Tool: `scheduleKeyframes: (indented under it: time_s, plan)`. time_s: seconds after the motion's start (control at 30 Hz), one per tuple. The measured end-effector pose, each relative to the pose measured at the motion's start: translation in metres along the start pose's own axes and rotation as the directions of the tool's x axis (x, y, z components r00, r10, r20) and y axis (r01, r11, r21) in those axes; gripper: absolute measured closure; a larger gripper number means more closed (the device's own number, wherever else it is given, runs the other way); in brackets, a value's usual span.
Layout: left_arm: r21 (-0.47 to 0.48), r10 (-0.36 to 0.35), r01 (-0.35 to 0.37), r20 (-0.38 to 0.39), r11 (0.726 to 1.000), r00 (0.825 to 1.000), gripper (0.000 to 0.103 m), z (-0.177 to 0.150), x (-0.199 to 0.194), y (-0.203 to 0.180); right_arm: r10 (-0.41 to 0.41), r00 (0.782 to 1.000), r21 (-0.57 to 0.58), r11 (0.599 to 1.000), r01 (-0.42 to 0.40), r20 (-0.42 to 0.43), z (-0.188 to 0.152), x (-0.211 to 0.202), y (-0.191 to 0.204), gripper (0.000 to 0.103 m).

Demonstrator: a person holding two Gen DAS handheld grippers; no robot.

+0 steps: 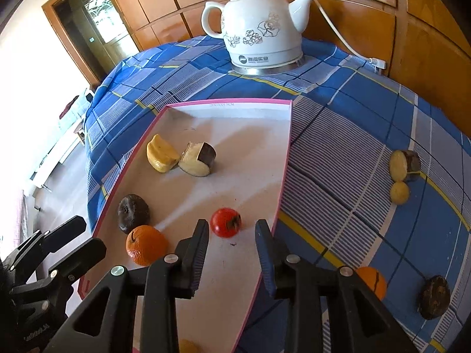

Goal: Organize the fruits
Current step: 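Withdraw the right gripper from the tray toward the remaining fruits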

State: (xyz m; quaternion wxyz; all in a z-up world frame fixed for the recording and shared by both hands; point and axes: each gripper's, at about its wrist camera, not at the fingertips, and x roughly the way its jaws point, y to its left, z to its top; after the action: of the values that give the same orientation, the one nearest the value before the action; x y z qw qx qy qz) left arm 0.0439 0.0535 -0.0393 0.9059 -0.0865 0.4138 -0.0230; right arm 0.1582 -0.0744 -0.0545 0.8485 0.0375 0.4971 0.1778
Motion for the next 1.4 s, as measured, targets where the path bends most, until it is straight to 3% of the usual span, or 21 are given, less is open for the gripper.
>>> scheduleKeyframes:
  time_s: [0.67,1.4]
  plan:
    - [0.030,-0.008,0.008,0.003,1.000,1.000,0.046,-0.003,-0.005,-0.011,0.005,0.999,0.018,1.000,-0.005,0.039,-0.015,-0.027,-0.001,0.070]
    - [0.059,-0.016,0.015,0.009,0.998,1.000,0.047,-0.003,-0.009,-0.024,-0.053,0.995,0.034,0.998,0.051,0.079,-0.028,-0.054,-0.018,0.069]
